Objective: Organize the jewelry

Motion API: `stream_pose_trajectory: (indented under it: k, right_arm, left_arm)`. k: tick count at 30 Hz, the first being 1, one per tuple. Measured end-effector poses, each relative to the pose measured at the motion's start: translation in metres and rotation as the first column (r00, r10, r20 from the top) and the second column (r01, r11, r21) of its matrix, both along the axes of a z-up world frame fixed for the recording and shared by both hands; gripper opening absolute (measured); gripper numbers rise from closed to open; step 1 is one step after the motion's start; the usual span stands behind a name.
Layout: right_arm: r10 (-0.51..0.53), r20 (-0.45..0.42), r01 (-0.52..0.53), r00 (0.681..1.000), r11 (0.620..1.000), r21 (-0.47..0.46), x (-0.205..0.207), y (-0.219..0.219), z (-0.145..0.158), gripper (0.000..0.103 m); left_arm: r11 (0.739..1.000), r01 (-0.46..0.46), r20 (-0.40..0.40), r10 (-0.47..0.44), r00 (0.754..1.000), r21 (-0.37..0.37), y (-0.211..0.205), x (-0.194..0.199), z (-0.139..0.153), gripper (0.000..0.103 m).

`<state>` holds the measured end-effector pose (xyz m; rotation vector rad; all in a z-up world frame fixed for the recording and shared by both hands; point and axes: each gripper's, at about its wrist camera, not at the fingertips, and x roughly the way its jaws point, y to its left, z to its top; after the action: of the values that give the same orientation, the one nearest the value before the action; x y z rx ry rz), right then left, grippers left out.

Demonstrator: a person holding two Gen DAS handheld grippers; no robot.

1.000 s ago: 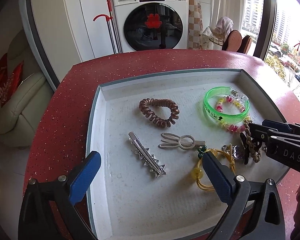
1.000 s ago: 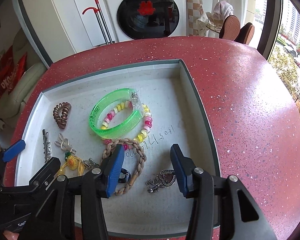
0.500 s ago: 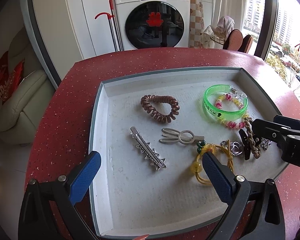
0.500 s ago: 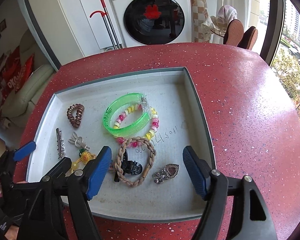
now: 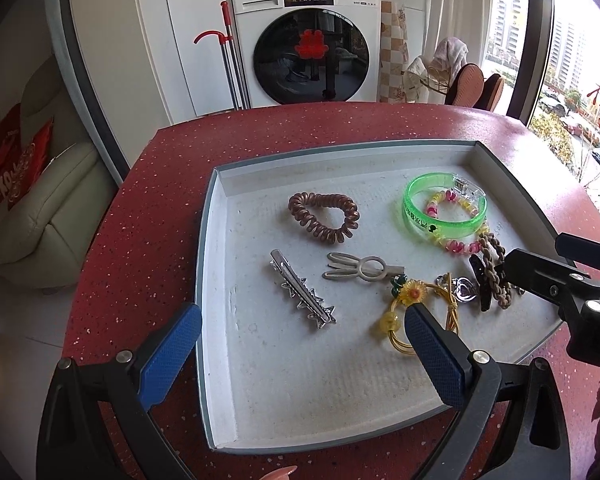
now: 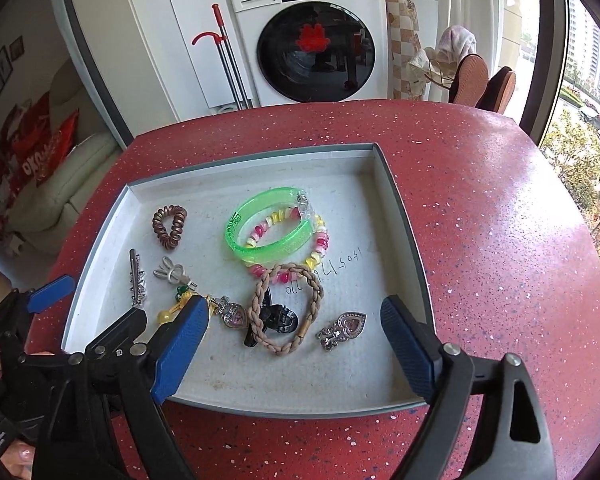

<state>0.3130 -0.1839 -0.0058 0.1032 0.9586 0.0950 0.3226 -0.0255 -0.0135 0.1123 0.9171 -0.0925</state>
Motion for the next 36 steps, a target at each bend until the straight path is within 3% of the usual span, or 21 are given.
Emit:
stream_pose_trajectory:
  k: [3,5,21,31,36]
  right_arm:
    - [-0.027,0.029,0.026,0.999,0.999,0.023,-0.004,-0.006,0.001,0.092]
    - [-0.037,0.045,0.036,0.998,0.999,0.026,-0.005,-0.008,0.003,0.103]
    - [-0.017,-0.005,0.017,1.000,1.000,0.002,-0.013,-0.005,0.002,0.103]
    - [-0.013,0.057,0.018,0.998,0.997,-0.079,-0.031,0.000,0.011,0.103]
    - [-0.021,0.087,0.026,0.996,0.998,-0.065,-0.041,-0.004,0.016,0.103]
  left_arm:
    - [1.000,-0.006,-0.007,0.006,1.000,0.009,0.001,-0.001,-0.002,0.103]
    - [1.000,-0.010,-0.011,0.010,1.000,0.005,0.004,-0.001,-0.004,0.103]
    - [0.999,-0.022,0.000,0.022,1.000,0.039,0.006,-0.010,0.000,0.103]
    - [0.999,-0.038,0.000,0.038,0.999,0.008,0.013,-0.025,0.005,0.103]
    - [0.998,-0.066,0.018,0.066,0.998,-0.021,0.018,-0.037,0.008,0.103]
